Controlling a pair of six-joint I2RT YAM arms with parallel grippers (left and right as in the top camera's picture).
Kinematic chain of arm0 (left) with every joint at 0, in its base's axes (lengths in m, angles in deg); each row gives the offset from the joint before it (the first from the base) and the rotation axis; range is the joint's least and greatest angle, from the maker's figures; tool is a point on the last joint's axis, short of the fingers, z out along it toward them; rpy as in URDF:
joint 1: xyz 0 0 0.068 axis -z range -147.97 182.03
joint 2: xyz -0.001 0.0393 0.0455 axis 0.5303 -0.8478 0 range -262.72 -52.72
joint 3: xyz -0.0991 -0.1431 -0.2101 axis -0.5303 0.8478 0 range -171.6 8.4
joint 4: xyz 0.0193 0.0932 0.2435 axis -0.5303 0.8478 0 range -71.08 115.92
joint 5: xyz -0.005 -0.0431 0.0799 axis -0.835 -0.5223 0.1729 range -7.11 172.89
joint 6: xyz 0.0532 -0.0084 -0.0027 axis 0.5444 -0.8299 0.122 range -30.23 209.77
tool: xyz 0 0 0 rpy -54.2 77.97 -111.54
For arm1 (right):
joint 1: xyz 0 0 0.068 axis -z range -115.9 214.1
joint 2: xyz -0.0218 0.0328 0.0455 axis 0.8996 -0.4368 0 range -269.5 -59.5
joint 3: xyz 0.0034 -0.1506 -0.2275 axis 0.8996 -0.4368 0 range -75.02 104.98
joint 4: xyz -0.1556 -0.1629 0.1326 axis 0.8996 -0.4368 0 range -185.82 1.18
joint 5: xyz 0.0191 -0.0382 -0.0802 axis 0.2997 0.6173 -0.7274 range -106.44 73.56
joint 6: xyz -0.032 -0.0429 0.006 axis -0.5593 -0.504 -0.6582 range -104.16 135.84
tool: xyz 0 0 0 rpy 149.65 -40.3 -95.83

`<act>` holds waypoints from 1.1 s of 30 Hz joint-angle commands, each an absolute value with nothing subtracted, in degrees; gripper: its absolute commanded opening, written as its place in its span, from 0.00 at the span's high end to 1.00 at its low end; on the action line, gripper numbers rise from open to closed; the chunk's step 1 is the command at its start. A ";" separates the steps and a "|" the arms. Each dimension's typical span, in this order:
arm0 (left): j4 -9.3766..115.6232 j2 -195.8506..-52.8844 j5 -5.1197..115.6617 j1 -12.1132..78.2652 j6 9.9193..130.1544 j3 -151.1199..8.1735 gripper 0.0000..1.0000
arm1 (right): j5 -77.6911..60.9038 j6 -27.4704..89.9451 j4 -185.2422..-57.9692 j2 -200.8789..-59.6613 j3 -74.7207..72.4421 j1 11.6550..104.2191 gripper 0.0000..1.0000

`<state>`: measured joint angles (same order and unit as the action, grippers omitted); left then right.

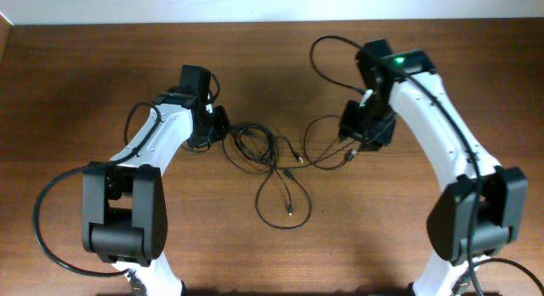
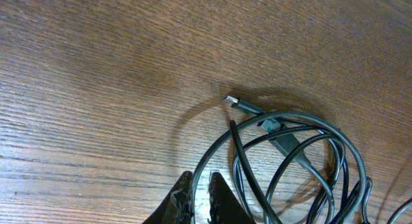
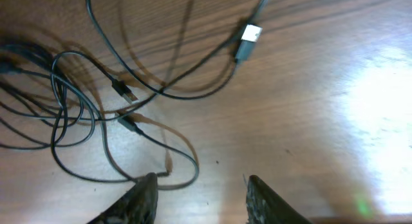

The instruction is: Untangle cables

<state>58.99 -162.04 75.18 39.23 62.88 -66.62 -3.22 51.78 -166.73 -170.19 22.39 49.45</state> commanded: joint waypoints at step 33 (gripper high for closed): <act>57.53 -162.34 71.69 39.64 62.20 -67.39 0.65 | -13.65 57.01 -144.70 -165.43 5.78 47.22 0.96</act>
<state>58.03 -162.04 73.48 39.47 62.46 -66.62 -13.78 61.29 -143.63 -172.55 3.88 47.09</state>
